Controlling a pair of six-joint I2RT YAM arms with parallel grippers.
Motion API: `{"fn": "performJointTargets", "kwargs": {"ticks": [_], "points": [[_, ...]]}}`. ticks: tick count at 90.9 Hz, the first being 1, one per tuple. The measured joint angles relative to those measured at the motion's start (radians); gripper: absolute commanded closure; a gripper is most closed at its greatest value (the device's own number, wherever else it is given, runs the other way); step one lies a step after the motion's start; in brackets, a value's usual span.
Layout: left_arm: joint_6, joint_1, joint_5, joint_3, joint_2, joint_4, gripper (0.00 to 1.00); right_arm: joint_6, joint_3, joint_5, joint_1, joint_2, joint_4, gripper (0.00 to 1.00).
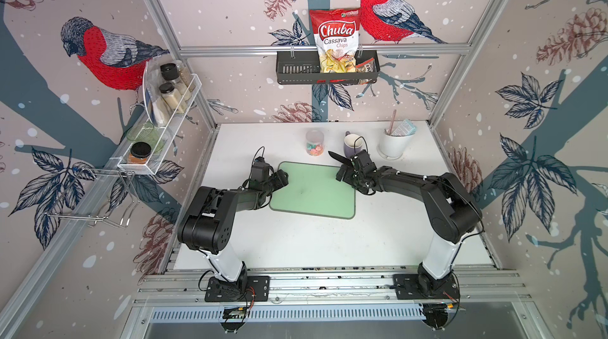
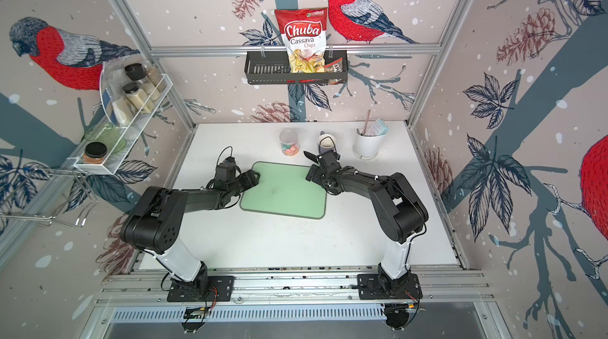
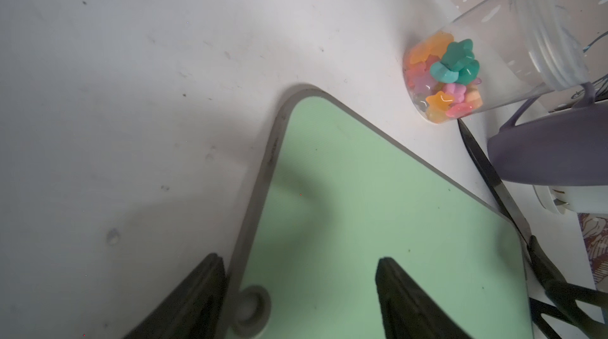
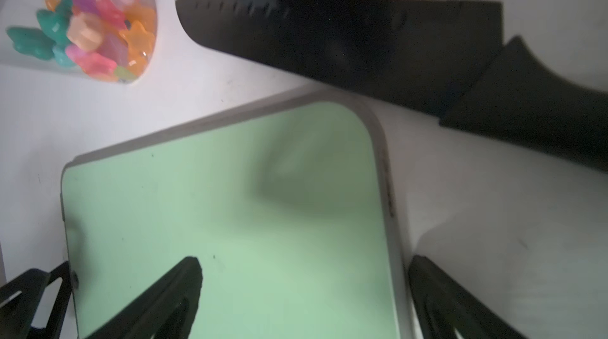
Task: Align the knife with the edge of the cutting board
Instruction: Adjust the work surface at the center of the board, then pick up the knife at the center of the board.
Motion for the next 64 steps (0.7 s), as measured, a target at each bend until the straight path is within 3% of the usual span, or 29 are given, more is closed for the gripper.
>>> {"fn": "performJointTargets", "kwargs": {"ticks": [30, 52, 64], "points": [[0.001, 0.000, 0.010, 0.011, -0.097, -0.204, 0.14, -0.244, 0.080, 0.143, -0.093, -0.125, -0.217, 0.00], [-0.001, 0.000, -0.053, -0.042, -0.258, -0.422, 0.15, -0.527, 0.183, 0.233, -0.172, -0.045, -0.372, 0.00], [-0.002, 0.000, -0.086, -0.091, -0.356, -0.517, 0.15, -0.638, 0.209, 0.190, -0.213, -0.003, -0.420, 0.00]]}}
